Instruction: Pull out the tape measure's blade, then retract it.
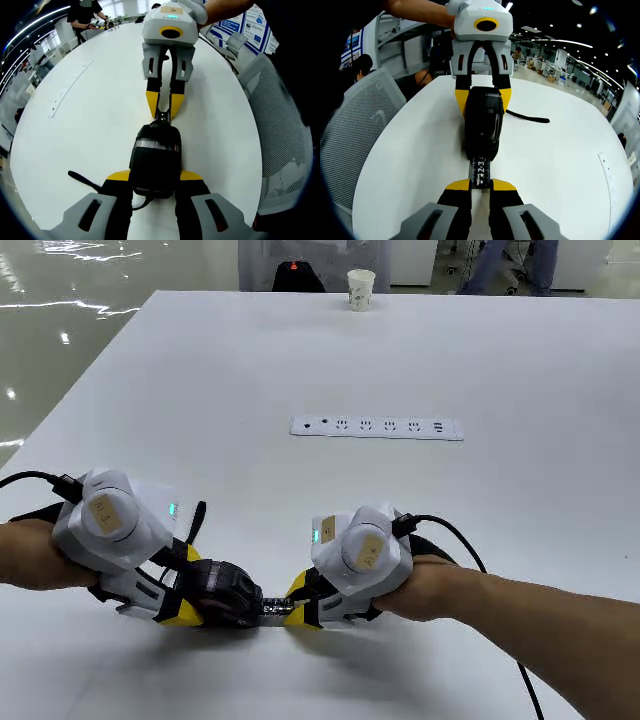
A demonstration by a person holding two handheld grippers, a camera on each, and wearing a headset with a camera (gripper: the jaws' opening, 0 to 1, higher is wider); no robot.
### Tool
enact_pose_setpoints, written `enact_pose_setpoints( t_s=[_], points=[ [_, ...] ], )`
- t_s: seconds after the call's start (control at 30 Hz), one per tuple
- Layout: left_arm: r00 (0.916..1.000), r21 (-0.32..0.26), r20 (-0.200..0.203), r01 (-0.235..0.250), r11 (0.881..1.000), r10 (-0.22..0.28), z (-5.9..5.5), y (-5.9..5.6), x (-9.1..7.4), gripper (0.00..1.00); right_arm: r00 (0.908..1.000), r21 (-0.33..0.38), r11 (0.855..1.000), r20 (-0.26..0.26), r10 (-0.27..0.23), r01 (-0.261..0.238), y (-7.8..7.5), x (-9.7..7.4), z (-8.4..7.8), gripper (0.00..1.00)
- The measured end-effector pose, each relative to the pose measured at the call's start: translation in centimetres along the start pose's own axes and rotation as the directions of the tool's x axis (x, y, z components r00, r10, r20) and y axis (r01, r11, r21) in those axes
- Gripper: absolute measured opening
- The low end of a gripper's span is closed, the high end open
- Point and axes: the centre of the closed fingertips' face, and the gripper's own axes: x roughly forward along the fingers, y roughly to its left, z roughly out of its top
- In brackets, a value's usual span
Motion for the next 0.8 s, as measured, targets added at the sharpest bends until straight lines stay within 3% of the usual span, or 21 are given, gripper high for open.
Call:
enact_pose_setpoints(
  t_s=[0.8],
  points=[
    [0.9999, 0.01, -0.017, 0.003, 1.0, -0.003, 0.1, -0.2, -0.1, 0.27, 0.9994, 0.01, 1.0, -0.032, -0.017, 0.017, 0.4, -3.0, -3.1, 0.09]
  ],
)
